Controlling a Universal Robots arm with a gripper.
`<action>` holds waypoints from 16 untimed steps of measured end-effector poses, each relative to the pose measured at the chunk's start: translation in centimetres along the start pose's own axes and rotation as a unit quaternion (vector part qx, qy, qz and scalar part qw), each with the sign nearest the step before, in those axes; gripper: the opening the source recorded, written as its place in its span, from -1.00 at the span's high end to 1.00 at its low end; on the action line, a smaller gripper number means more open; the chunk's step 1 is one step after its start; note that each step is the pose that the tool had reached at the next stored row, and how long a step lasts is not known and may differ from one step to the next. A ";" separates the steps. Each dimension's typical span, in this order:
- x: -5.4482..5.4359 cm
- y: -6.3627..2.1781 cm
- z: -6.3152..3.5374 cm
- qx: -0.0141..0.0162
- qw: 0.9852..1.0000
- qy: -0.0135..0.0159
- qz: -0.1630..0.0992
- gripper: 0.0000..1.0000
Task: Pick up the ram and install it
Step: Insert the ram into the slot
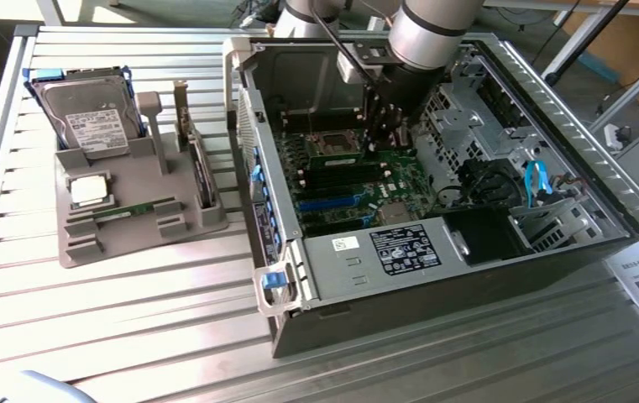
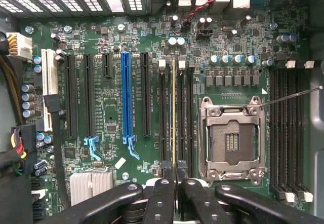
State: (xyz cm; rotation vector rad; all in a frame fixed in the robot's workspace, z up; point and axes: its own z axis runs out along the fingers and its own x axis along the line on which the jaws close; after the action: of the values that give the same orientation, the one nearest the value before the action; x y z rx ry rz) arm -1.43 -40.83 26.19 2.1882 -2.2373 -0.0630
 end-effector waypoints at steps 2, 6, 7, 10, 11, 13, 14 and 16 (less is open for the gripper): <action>0.0 -0.01 0.18 0.000 1.000 0.000 0.000 0.76; 0.0 -0.02 0.57 0.000 1.000 0.000 0.000 0.76; 0.0 -0.02 0.66 0.000 1.000 0.000 0.000 0.76; 0.0 -0.03 0.94 0.000 1.000 0.000 0.000 0.76; 0.0 -0.04 1.02 0.000 1.000 0.000 0.000 0.76; 0.0 -0.04 1.22 0.000 1.000 0.000 0.000 0.76; 0.0 -0.04 1.22 0.000 1.000 0.000 0.000 0.76; 0.0 -0.04 1.22 0.000 1.000 0.000 0.000 0.76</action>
State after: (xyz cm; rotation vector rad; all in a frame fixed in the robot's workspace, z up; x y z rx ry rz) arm -1.43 -40.83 24.96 2.1881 -2.2372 -0.0628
